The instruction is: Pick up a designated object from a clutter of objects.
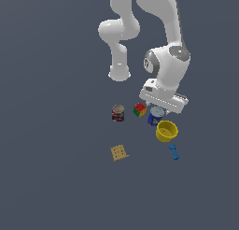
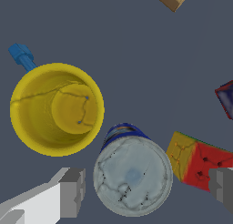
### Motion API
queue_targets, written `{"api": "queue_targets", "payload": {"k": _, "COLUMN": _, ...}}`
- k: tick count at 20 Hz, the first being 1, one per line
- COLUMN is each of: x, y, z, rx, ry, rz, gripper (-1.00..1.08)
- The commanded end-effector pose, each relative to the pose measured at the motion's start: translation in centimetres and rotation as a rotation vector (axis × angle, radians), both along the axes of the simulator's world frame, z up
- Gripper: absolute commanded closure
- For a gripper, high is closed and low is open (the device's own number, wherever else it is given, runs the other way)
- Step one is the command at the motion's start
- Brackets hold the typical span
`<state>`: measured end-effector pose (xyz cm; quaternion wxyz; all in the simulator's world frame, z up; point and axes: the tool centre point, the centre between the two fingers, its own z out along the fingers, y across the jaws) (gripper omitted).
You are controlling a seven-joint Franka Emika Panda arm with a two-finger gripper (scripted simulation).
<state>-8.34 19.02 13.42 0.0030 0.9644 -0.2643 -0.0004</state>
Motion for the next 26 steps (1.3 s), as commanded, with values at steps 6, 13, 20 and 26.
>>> {"api": "queue_targets", "payload": {"k": 6, "x": -1.0, "y": 1.1, "z": -0.9, "rx": 0.005, "ry": -0.002, "rz": -0.041, "gripper": -0.92}}
{"api": "queue_targets", "payload": {"k": 13, "x": -1.0, "y": 1.2, "z": -1.2, "rx": 0.005, "ry": -0.002, "rz": -0.041, "gripper": -0.92}}
{"api": "queue_targets", "payload": {"k": 20, "x": -1.1, "y": 1.2, "z": -3.8, "rx": 0.006, "ry": -0.002, "rz": -0.042, "gripper": -0.92}}
{"api": "queue_targets", "payload": {"k": 26, "x": -1.1, "y": 1.2, "z": -5.8, "rx": 0.006, "ry": -0.002, "rz": -0.044, "gripper": -0.92}}
